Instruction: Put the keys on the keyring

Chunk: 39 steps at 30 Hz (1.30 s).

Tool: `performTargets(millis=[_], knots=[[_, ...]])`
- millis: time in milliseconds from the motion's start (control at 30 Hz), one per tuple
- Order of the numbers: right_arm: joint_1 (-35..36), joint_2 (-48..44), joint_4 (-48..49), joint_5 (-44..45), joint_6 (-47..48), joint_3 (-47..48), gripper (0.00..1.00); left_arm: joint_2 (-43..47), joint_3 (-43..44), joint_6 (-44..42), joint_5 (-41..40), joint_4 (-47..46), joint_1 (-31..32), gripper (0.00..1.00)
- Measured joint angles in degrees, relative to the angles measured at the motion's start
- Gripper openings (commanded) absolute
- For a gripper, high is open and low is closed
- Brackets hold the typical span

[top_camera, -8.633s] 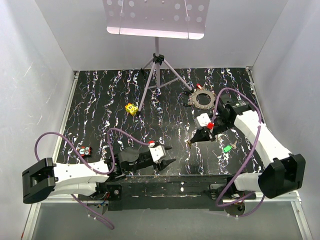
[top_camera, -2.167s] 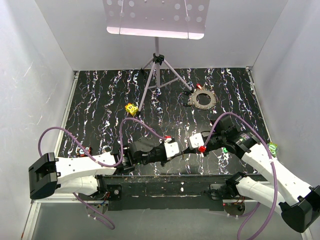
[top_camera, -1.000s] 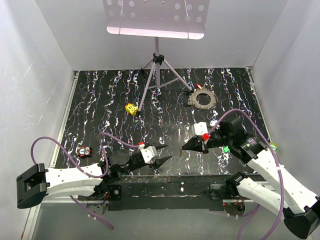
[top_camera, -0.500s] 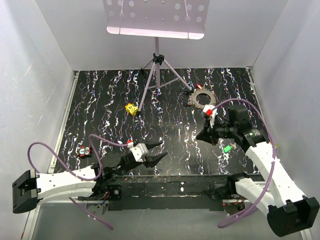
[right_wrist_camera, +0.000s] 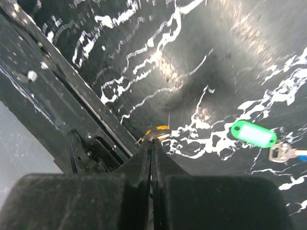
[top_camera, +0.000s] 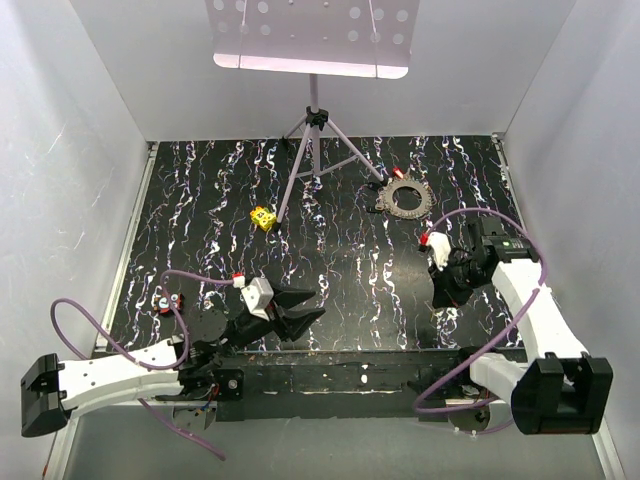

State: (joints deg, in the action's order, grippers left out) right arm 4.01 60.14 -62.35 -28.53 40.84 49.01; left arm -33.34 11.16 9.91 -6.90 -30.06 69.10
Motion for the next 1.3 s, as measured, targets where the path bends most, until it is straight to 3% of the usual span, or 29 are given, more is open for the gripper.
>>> performTargets(millis=[200, 667, 1300], knots=[[-1.42, 6.6, 1.84, 4.44, 0.28, -3.98, 0.01, 3.23, -1.11, 5.25, -0.17, 1.77, 0.0, 0.46], [-1.4, 24.98, 17.88, 4.87, -8.17, -3.13, 0.01, 3.21, -1.05, 9.22, -0.2, 6.38, 0.0, 0.46], [-1.38, 29.2, 28.2, 4.44, -15.72, 0.52, 0.01, 3.04, -1.29, 9.84, -0.24, 5.51, 0.0, 0.47]])
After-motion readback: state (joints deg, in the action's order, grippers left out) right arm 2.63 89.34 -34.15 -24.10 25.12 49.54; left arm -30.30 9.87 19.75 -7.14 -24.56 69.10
